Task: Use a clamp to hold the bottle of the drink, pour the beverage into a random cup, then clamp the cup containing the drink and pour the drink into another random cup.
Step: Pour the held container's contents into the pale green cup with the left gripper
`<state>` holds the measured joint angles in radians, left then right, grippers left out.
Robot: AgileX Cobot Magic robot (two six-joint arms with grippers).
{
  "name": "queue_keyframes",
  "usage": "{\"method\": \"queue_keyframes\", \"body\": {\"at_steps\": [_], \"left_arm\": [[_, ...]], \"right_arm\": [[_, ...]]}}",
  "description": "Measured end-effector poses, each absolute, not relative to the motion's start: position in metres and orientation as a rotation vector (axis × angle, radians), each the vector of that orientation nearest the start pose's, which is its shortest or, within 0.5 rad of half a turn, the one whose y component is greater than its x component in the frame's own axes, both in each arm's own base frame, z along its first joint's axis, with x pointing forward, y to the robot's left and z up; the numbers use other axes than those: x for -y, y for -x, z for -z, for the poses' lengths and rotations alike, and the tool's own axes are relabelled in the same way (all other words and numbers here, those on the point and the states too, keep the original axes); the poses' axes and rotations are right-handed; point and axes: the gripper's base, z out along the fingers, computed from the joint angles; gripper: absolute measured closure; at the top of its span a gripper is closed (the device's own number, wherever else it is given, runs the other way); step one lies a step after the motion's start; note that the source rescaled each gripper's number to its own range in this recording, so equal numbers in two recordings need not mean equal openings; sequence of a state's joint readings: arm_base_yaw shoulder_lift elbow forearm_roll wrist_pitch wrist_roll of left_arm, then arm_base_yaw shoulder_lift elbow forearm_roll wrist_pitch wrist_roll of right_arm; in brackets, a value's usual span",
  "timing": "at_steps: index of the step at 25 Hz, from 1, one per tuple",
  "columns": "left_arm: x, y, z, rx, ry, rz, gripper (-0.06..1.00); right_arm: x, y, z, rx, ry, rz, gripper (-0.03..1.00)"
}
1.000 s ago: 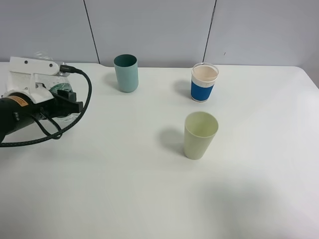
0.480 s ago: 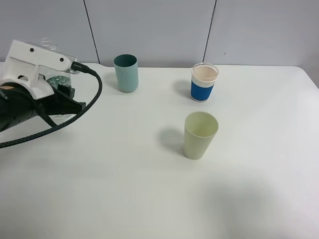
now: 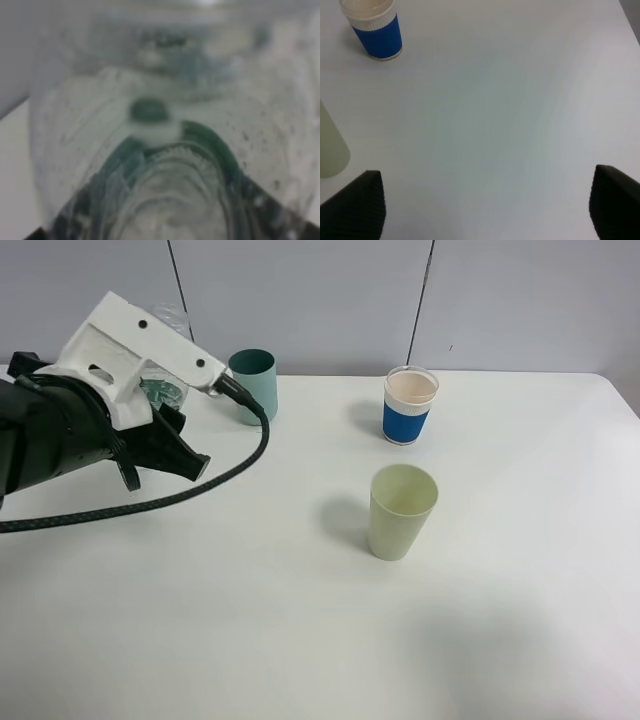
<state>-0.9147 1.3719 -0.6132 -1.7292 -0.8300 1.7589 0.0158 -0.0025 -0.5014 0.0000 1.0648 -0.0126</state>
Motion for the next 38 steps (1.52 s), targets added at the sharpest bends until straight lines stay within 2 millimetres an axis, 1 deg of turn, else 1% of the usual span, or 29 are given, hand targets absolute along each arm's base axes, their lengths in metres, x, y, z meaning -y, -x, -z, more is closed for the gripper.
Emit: {"method": "queue_keyframes", "body": {"at_steps": [4, 16, 21, 28, 32, 38], "left_arm": [[0.156, -0.195, -0.215, -2.066, -0.645, -0.482, 0.91], [0.199, -0.213, -0.19, -2.046, -0.865, -0.605, 0.91], [0.224, -0.215, -0.19, -1.989, -0.977, -0.628, 0.91], [0.249, -0.219, -0.184, -1.921, -1.105, -0.702, 0.91], [0.258, -0.221, -0.179, -1.894, -1.163, -0.739, 0.91], [0.265, -0.216, -0.163, -1.863, -1.273, -0.794, 0.91]], "right_arm": [[0.0, 0.006, -0.277, -2.044, 0.029, -0.002, 0.46], [0.0, 0.006, -0.277, -2.044, 0.029, -0.002, 0.46], [0.0, 0.006, -0.277, -2.044, 0.029, -0.002, 0.46], [0.0, 0.006, -0.277, -2.044, 0.029, -0.002, 0.46], [0.0, 0.006, -0.277, -2.044, 0.029, -0.002, 0.46], [0.0, 0.006, -0.277, -2.044, 0.029, -0.002, 0.46]]}}
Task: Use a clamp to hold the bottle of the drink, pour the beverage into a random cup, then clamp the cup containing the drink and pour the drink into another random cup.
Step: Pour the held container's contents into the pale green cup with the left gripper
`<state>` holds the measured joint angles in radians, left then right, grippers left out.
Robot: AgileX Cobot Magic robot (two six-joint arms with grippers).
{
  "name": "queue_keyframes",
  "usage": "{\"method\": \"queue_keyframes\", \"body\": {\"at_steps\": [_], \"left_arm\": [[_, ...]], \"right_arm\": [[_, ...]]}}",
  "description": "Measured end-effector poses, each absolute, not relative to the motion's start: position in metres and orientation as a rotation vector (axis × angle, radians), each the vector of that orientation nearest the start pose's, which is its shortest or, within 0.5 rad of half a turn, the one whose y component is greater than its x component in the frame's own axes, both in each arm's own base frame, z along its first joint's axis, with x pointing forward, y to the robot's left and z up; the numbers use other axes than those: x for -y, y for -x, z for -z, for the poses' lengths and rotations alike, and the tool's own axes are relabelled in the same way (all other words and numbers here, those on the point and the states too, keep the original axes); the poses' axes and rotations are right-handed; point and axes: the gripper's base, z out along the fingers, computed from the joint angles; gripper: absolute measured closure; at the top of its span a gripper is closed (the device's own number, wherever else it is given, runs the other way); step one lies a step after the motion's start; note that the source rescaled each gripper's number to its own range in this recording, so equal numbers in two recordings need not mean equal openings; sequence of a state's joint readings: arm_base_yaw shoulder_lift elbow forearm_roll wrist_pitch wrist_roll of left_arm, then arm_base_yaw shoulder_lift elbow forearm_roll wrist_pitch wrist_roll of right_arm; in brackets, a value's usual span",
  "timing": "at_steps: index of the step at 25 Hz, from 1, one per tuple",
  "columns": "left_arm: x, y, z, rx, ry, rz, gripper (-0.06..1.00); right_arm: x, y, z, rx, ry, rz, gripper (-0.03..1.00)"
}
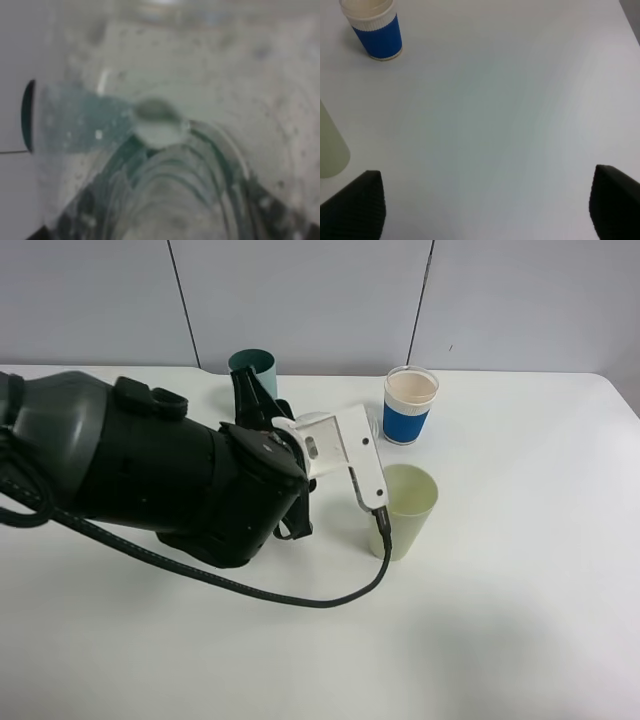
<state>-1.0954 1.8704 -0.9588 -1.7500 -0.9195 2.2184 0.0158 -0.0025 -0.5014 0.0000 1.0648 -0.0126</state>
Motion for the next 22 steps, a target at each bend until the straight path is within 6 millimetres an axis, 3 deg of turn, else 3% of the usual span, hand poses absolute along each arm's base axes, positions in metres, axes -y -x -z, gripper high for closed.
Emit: {"method": "queue_keyframes", "body": {"at_steps": [22], "left_arm": [[0.293, -0.228, -0.16, -1.732, -1.436, -0.957, 0.91]], "right_arm": [[0.0, 0.006, -0.277, -2.044, 0.029, -0.002, 0.46]]}}
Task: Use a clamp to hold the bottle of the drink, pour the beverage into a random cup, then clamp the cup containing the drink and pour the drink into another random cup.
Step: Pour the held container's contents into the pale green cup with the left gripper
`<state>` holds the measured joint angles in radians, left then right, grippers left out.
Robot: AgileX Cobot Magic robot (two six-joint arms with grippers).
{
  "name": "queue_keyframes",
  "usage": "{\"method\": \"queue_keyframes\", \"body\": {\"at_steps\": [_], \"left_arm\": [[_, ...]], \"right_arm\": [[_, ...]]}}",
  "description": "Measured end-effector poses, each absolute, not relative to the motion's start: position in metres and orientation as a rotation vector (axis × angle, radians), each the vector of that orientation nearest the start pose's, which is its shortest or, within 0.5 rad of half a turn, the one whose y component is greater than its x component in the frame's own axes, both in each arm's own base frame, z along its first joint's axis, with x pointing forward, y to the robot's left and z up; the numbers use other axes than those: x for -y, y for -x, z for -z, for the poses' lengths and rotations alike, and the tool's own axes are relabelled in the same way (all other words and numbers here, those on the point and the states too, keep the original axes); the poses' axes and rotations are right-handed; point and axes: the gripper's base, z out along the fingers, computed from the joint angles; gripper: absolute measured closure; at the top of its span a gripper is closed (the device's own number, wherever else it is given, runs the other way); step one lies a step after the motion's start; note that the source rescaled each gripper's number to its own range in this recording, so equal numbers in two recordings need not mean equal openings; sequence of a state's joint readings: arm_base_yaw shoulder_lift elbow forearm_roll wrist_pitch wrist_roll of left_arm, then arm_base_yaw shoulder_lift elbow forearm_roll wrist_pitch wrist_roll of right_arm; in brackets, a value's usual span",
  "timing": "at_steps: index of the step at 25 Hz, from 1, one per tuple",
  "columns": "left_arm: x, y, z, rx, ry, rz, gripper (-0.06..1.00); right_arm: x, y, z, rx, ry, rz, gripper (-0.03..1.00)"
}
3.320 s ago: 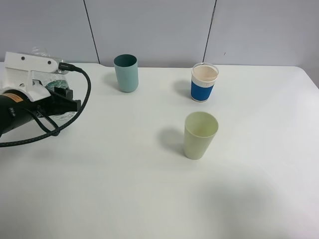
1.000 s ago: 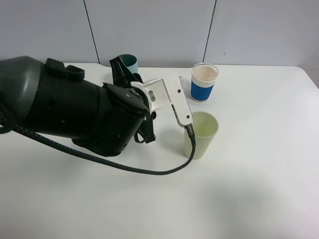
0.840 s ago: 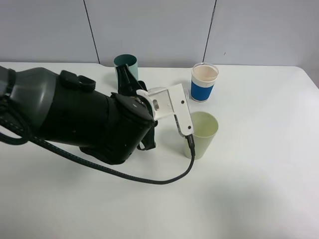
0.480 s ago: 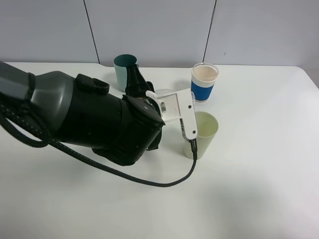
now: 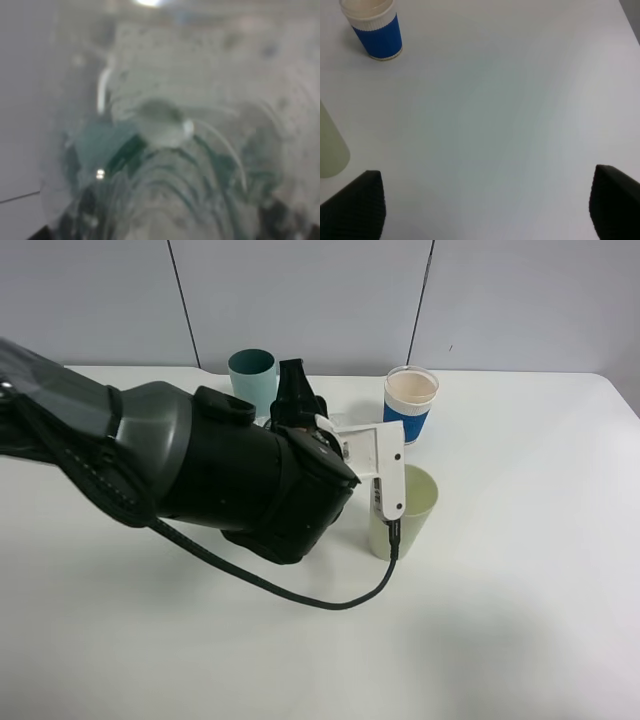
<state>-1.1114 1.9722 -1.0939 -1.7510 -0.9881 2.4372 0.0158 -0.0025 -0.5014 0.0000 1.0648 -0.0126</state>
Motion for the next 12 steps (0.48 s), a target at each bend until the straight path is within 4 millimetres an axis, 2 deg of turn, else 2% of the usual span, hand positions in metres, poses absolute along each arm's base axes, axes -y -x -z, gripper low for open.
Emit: {"method": "queue_keyframes", "body": {"at_steps": [12], "left_arm": [[0.2951, -0.2311, -0.1627, -1.598, -1.542, -1.05, 0.91]], "right_arm": [[0.0001, 0.0056, -0.2773, -2.044, 0.029, -0.002, 0.46]]}}
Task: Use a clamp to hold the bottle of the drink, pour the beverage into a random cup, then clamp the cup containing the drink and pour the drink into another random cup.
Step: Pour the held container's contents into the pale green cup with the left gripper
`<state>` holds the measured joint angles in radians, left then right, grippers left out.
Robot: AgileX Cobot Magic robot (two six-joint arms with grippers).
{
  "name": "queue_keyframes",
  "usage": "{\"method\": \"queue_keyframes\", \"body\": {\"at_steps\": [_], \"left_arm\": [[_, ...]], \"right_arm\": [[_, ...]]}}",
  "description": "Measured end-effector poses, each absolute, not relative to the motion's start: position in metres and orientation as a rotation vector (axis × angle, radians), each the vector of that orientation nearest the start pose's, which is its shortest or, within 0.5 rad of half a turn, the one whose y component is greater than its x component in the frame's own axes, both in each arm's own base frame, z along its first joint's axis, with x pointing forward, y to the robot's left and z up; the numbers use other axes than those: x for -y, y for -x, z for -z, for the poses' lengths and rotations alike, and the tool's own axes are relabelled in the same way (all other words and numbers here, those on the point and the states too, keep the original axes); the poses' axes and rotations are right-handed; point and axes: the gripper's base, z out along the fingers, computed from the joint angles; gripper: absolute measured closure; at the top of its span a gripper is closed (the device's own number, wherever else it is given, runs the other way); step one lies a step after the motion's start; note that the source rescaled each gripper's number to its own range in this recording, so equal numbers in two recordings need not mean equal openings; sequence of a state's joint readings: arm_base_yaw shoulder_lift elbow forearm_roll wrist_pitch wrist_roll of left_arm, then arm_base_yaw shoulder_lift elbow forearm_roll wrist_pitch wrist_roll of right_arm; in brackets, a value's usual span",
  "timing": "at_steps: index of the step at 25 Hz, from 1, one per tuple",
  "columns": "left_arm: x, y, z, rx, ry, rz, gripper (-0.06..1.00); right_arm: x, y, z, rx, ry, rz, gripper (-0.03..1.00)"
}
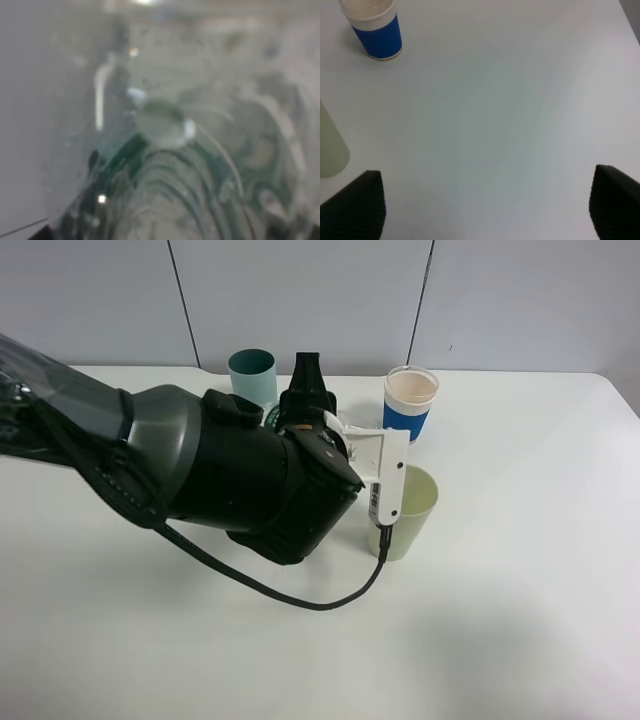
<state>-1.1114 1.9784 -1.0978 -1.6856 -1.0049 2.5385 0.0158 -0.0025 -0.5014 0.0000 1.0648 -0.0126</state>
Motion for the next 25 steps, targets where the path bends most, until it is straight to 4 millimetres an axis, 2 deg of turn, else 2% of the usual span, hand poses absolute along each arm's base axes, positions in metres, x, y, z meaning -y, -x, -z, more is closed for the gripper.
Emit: {"method": "queue_keyframes", "body": {"at_steps": [25], "left_arm": [[0.295, -0.2345, -0.1705, -1.417, -1.642, -1.216, 0.91]], "right_arm": [[0.0001, 0.0056, -0.2773, -2.044, 0.029, -0.002, 0.46]]}}
